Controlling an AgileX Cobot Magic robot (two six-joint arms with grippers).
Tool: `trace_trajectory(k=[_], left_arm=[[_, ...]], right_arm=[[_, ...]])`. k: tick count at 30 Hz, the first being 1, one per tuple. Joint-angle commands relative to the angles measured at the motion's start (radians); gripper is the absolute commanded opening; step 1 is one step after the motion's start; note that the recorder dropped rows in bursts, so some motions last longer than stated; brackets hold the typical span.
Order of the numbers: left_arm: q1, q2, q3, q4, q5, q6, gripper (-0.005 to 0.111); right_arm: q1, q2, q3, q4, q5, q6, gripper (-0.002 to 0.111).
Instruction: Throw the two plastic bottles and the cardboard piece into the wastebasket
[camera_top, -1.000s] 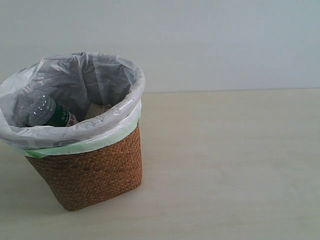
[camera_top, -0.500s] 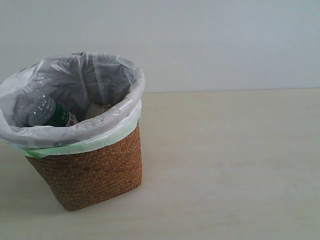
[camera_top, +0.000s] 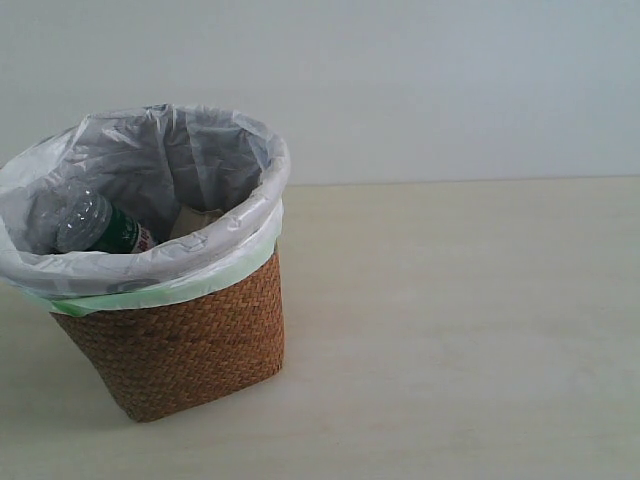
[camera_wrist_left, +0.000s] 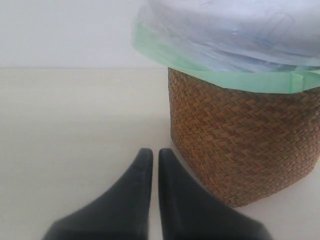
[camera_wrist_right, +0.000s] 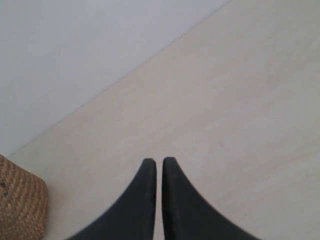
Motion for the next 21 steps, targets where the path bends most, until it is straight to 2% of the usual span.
trace_trajectory(k=[1,7,9,21], left_arm=[[-0.008,-0.004,0.004,-0.003,-0.008,0.003,0.004],[-0.008,-0.004,0.004,-0.003,-0.008,0.003,0.004],[-0.008,-0.004,0.004,-0.003,-0.008,0.003,0.004],[-0.008,-0.004,0.004,-0.003,-0.008,0.003,0.004]], right_arm=[[-0.005,-0.005,-0.001,-0.009,0.002,-0.116,0.0],[-0.005,-0.005,-0.001,-0.009,0.002,-0.556,0.0],[-0.005,-0.005,-0.001,-0.009,0.002,-0.65,0.0],[-0.005,-0.005,-0.001,-0.009,0.002,-0.655,0.0]])
